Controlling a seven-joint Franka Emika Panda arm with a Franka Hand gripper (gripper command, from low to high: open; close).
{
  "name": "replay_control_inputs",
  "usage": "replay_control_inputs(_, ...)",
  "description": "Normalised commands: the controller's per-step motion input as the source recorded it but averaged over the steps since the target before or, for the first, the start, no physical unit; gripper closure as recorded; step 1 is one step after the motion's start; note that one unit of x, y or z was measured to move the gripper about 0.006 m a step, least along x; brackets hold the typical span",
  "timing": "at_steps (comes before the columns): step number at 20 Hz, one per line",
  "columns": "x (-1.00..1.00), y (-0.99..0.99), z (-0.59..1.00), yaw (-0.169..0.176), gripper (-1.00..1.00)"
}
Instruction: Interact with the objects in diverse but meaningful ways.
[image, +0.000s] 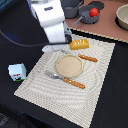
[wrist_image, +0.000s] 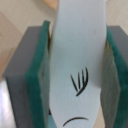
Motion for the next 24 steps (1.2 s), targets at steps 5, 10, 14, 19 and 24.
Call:
replay_control_inputs(5, 0.77, -0.75, 0.21, -0.049, 1.0)
replay_control_inputs(10, 0.76, -0.75, 0.16, -0.048, 1.0)
replay_control_inputs(14, 0.79, -0.41, 0.01, -0.042, 1.0)
replay_control_inputs(19, 0.71, -0.19, -0.07, -0.026, 1.0)
replay_control_inputs(24, 0.5, -0.03, -0.22, 0.0, 1.0)
